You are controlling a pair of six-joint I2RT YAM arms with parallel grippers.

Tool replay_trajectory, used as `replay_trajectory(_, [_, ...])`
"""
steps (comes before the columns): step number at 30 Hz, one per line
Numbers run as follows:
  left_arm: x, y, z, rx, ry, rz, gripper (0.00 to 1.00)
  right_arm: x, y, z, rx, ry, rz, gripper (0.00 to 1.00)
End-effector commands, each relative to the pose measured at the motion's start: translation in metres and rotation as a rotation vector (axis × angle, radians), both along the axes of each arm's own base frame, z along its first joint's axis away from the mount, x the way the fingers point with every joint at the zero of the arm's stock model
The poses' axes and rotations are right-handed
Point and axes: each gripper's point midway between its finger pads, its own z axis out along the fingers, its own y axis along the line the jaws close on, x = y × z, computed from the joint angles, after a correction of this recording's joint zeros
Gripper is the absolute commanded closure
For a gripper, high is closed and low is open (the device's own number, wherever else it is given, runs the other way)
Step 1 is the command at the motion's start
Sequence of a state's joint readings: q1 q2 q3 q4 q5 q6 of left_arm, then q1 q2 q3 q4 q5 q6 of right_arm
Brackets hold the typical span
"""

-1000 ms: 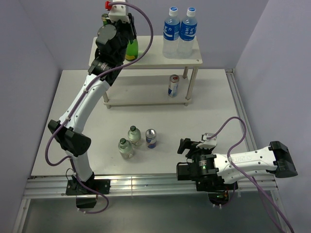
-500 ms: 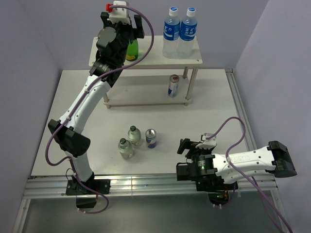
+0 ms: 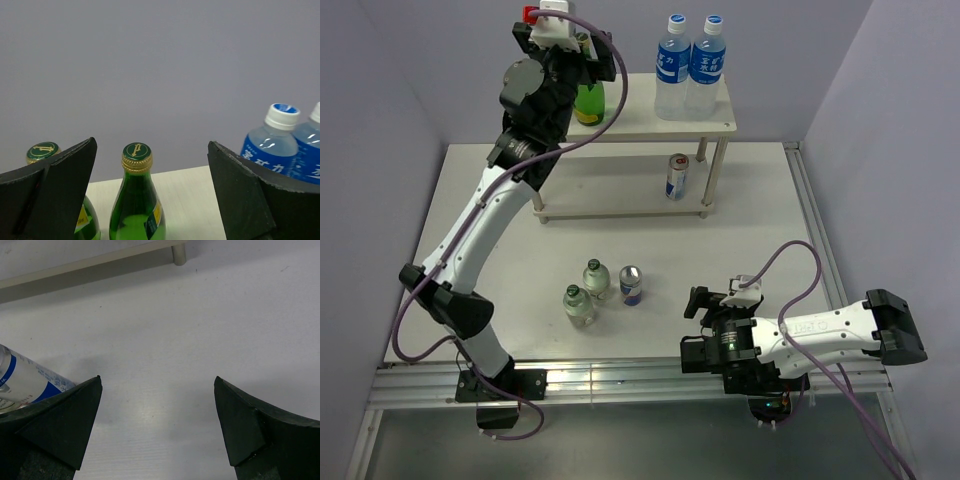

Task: Place and organize the beverage onto the shelf

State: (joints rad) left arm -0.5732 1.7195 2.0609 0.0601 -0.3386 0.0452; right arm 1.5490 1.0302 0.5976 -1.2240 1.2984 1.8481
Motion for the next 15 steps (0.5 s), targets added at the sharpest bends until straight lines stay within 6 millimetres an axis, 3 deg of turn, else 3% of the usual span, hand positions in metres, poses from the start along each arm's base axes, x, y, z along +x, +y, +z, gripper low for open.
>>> replay_trajectory(1, [-0.041,0.022,0.045,-0.044,-0.068,0.013,0.01,0.003,0.009,0.017,0.052,-0.055,0.003,0.00])
replay_trajectory(3, [-0.047,0.026,0.038,-0.048,-0.017,0.021,0.01,0.003,0.011,0.017,0.038,-0.057,0.007,0.00])
replay_trajectory(5, [-0.068,0.032,0.037,-0.066,0.015,0.012,0.02,0.004,0.014,0.018,0.025,-0.060,0.013,0.00])
replay_trajectory(6, [-0.065,0.033,0.007,-0.038,0.083,0.046,0.03,0.004,0.020,0.016,-0.011,-0.059,0.027,0.00])
replay_trajectory(7, [-0.093,0.039,0.015,-0.096,0.073,0.020,0.04,0.003,0.029,0.019,-0.021,-0.056,0.041,0.00])
replay_trajectory(8, [-0.104,0.041,0.006,-0.098,0.084,0.017,0.04,0.003,0.037,0.020,-0.031,-0.042,0.052,0.00])
replay_trajectory(9, [-0.108,0.023,-0.036,-0.069,0.150,-0.017,0.03,0.002,0.050,0.021,-0.067,-0.032,0.076,0.00])
replay_trajectory(10, [-0.134,0.038,-0.032,-0.108,0.134,-0.037,0.03,0.001,0.064,0.031,-0.045,-0.029,0.089,0.00])
replay_trajectory(11, [-0.142,0.040,-0.046,-0.111,0.157,-0.047,0.04,0.001,0.079,0.036,-0.015,-0.034,0.099,0.00])
replay_trajectory(12, [-0.143,0.033,-0.090,-0.104,0.235,-0.060,0.04,-0.002,0.088,0.041,-0.054,-0.038,0.136,0.00])
replay_trajectory(13, [-0.160,0.043,-0.093,-0.127,0.231,-0.084,0.04,-0.003,0.099,0.045,-0.055,-0.039,0.163,0.00])
replay_trajectory(14, [-0.164,0.045,-0.109,-0.125,0.256,-0.088,0.05,-0.005,0.110,0.045,-0.052,-0.031,0.199,0.00])
replay_trajectory(15, [-0.169,0.047,-0.123,-0.141,0.284,-0.095,0.05,-0.010,0.139,0.055,0.007,-0.028,0.295,0.00])
